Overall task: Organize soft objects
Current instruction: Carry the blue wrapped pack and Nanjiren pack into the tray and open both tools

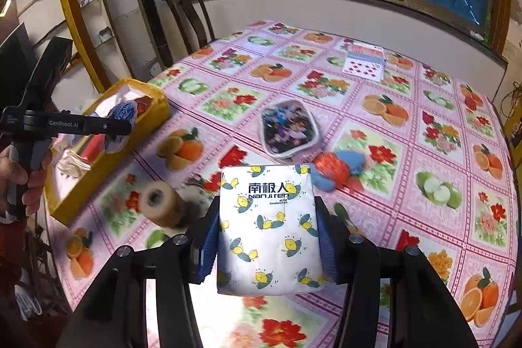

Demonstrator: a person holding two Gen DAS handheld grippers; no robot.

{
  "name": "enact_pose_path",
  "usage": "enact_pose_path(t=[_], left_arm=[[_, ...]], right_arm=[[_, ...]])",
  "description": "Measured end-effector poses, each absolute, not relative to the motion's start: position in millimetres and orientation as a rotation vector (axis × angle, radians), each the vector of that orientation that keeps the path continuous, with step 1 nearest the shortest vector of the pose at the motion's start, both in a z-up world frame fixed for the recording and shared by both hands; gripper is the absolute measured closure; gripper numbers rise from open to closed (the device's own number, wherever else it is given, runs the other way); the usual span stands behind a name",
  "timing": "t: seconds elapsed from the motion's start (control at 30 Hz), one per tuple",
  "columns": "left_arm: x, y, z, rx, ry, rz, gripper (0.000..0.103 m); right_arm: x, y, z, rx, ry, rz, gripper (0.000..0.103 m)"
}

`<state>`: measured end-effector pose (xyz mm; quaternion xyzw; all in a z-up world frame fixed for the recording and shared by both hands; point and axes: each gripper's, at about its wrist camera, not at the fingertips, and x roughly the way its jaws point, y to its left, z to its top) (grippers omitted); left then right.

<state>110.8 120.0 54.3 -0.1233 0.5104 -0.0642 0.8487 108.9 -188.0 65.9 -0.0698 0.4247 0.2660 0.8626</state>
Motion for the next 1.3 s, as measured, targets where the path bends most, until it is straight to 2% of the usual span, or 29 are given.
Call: enact_pose_path(t=[0.1, 0.27, 0.47, 0.7, 0.83, 0.9, 0.93, 1.07, 1.3], left_arm=[[102, 166, 67, -0.268, 1.046, -0.049, 0.055], [97, 232, 56, -0.289, 1.057, 0.074, 0.055], [95, 279, 37, -0.334, 1.055, 0.159, 0.055], [115, 306, 9, -0.38, 1.086, 0.212, 0.055], [117, 307, -2, -0.386, 1.084, 0.202, 0.05], [112, 310, 1, -0.413, 1.062, 0.203, 0.044], [109, 313, 3, -0.432, 1.052, 0.206, 0.039], [96, 312, 22, -0.407, 0.972, 0.251, 0.029], [65, 278, 50, -0.33, 0.863, 0.24, 0.029]], right_arm=[[108, -144, 85, -0.135, 0.88, 0.641, 0.049], [109, -41, 94, -0.158, 0.894, 0.775, 0.049], [130, 67, 63, -0.14, 0.955, 0.824, 0.049], [158, 130, 27, -0.106, 1.01, 0.744, 0.05], [159, 145, 15, -0.096, 1.013, 0.736, 0.044], [157, 141, 18, -0.054, 1.019, 0.777, 0.028], [155, 137, 21, -0.036, 1.02, 0.786, 0.025], [141, 117, 38, -0.035, 0.987, 0.793, 0.024], [99, 48, 59, 0.026, 0.918, 0.793, 0.019]])
